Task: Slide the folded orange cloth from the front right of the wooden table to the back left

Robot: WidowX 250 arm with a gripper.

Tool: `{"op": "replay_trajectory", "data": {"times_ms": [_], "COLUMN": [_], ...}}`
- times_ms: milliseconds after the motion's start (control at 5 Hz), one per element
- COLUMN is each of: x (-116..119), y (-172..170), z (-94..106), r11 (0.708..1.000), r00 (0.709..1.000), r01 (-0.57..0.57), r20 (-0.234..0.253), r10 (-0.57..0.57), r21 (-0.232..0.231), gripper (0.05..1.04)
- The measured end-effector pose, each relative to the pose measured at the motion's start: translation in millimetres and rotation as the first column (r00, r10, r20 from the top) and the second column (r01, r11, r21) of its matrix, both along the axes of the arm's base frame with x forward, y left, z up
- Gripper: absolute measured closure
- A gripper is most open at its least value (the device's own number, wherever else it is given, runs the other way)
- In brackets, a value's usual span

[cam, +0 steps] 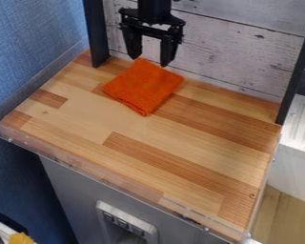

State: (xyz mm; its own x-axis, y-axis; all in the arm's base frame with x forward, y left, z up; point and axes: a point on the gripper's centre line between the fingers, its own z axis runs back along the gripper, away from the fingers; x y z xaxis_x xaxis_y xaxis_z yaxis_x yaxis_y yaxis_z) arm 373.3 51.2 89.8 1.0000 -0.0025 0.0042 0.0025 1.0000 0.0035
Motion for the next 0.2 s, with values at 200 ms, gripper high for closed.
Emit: {"op": "replay_trajectory", "data": {"times_ms": [200], "x": [0.2], "y": [-2.5], "z": [-0.4], "r11": [1.0], "r00": [1.0], "r01": [-0.01], "r20": [-0.001], "r10": [0.01], "r21": [0.006], "gripper": [0.084]}}
